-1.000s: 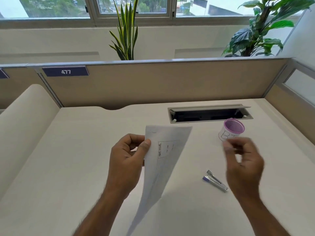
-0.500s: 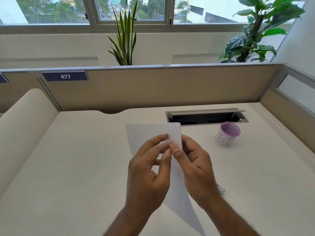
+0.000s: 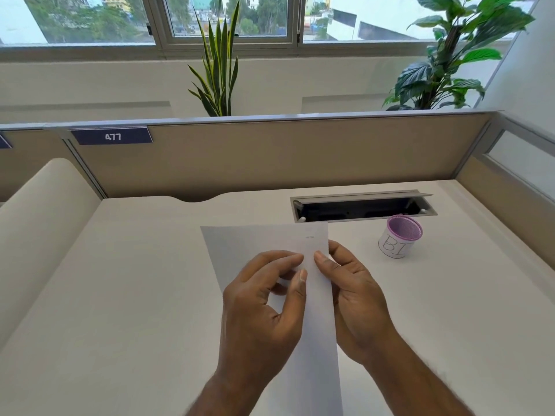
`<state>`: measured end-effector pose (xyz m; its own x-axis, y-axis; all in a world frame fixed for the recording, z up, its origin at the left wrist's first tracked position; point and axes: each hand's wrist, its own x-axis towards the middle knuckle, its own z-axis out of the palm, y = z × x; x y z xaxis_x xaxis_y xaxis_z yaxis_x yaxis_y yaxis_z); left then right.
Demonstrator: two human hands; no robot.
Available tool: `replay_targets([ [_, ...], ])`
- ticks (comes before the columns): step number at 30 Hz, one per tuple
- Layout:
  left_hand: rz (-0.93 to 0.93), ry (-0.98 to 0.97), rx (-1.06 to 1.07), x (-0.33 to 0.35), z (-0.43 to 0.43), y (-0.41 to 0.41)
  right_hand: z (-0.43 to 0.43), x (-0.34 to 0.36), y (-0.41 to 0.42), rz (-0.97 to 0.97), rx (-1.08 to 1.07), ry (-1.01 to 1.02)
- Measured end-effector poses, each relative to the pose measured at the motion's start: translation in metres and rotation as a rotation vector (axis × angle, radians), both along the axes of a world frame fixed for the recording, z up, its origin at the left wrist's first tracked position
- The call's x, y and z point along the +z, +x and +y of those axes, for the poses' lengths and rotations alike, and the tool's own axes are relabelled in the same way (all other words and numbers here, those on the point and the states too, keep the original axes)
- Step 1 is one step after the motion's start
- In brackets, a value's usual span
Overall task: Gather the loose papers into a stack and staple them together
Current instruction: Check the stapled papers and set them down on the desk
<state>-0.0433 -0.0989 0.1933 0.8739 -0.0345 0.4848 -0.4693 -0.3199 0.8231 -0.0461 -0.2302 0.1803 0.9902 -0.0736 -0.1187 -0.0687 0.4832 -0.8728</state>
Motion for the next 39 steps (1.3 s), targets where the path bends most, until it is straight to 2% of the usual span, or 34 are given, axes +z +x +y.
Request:
replay_targets([
  [2,0.011,-0.003,0.014,-0.001,-0.001,0.003,0.003,-0.003,-0.001,-0.033,-0.007,-0.026],
  [6,0.08,-0.04,0.027,-0.001,-0.004,0.007,0.014,-0.001,-0.004,-0.164,-0.058,-0.262],
  [10,0.074,-0.085,0.083,0.004,-0.006,0.012,0.03,-0.001,-0.008,-0.329,-0.05,-0.512],
  [15,0.041,-0.072,0.171,0.004,0.002,0.027,0.03,-0.007,-0.005,-0.389,0.004,-0.772],
  [18,0.027,-0.012,0.135,0.004,0.015,0.04,0.017,-0.015,0.0,-0.359,0.006,-0.741],
  [20,0.047,0.015,0.067,0.007,0.023,0.048,0.003,-0.031,0.007,-0.31,-0.11,-0.721],
  [23,0.059,0.021,-0.01,0.014,0.033,0.06,-0.021,-0.069,0.018,-0.092,-0.264,-0.697],
  [25,0.074,-0.017,-0.064,0.02,0.036,0.067,-0.031,-0.097,0.022,0.049,-0.21,-0.695],
  [27,0.141,-0.148,-0.1,0.022,0.037,0.08,-0.036,-0.12,0.025,0.123,-0.112,-0.609],
  [29,0.212,-0.293,-0.103,0.021,0.039,0.095,-0.04,-0.137,0.028,0.137,-0.051,-0.469],
  [33,0.352,-0.468,-0.037,0.006,0.039,0.136,-0.041,-0.156,0.034,0.113,-0.013,-0.393],
  [39,0.519,-0.462,0.095,-0.035,0.045,0.193,-0.042,-0.17,0.047,0.118,-0.07,-0.359],
])
